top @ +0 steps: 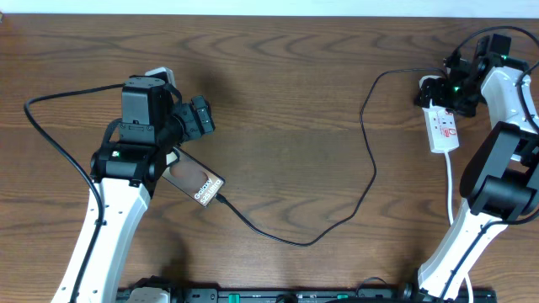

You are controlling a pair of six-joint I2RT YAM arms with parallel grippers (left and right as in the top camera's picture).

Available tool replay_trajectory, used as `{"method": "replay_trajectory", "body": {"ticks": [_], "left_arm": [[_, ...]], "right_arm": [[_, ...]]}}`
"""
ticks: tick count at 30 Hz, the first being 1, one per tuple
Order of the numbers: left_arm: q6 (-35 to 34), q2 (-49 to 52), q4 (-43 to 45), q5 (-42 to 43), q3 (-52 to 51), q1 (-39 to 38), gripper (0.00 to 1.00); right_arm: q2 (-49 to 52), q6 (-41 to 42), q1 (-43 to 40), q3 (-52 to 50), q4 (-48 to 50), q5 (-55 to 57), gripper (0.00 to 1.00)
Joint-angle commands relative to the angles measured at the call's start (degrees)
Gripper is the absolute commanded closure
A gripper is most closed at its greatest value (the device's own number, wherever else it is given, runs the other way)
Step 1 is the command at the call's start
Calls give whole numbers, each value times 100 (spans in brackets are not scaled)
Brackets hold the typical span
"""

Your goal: Plug charger to phone and switch on socket

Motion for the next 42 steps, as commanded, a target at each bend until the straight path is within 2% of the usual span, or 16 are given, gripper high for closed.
{"method": "replay_trajectory", "body": {"ticks": [1, 22, 27, 35, 42], "left_arm": [[33, 9, -13, -52, 57, -24, 6], [33, 9, -31, -52, 57, -24, 6], [33, 9, -33, -55, 57, -24, 6], [35, 9, -33, -76, 57, -24, 6], [35, 9, -35, -74, 57, -24, 6]], "right_arm": [[341, 173, 564, -221, -358, -2361, 11], [341, 170, 385, -221, -420, -2656, 10], [330, 170, 267, -197, -398, -2588, 15], [4, 437, 42, -127, -398, -1567, 14], [-859, 737, 13, -127, -466, -765, 14]]}}
